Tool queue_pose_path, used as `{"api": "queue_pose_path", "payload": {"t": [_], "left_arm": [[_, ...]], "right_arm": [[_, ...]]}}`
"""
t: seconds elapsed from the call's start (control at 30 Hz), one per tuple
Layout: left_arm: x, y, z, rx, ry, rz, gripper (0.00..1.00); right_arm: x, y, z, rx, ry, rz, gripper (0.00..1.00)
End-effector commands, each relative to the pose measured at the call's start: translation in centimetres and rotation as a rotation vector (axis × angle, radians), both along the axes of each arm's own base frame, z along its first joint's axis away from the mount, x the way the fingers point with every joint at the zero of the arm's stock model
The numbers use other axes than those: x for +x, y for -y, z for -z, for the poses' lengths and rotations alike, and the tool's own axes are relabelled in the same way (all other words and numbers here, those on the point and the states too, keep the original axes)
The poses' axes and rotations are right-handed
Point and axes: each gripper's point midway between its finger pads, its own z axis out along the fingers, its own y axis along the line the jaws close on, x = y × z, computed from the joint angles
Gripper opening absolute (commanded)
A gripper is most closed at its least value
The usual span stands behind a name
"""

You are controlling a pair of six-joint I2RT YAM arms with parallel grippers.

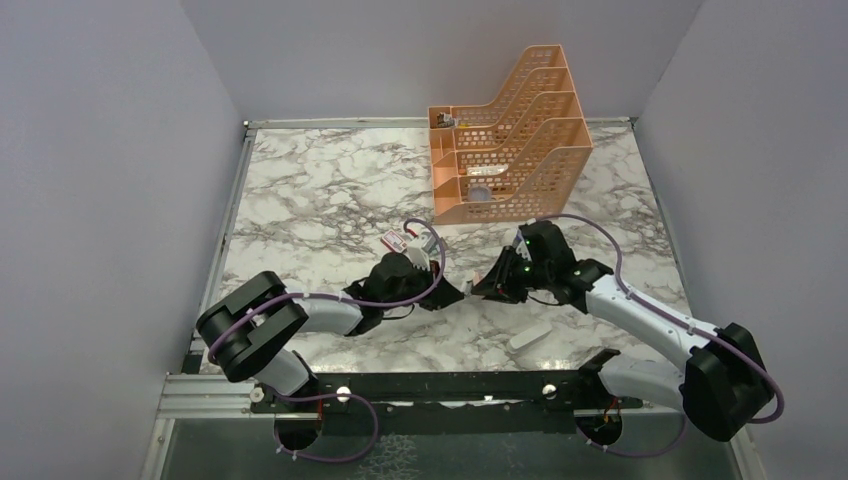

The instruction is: Load the staples into the stapler

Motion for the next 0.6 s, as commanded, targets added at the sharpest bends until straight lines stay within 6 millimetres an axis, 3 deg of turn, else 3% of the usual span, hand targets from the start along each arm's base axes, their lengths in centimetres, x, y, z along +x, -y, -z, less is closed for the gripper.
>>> {"api": "queue_pose_path", "payload": {"t": [0.0, 0.27, 0.57], "left_arm": [[-0.5, -1.1, 1.3, 0.055, 0.036, 0.011, 0.00], [-1.3, -1.2, 0.2, 0.060, 0.152, 0.101, 0.00], [-2.1, -1.5, -1.0, 0.055, 0.244, 0.173, 0.00]], "right_arm": [[0.4, 1.4, -1.3, -0.028, 0.048, -0.020, 0.23], [3.2, 4.0, -2.1, -0.117, 0.133, 0.066, 0.29], [4.0, 3.7, -2.4, -0.106, 0.155, 0.035, 0.37]]}}
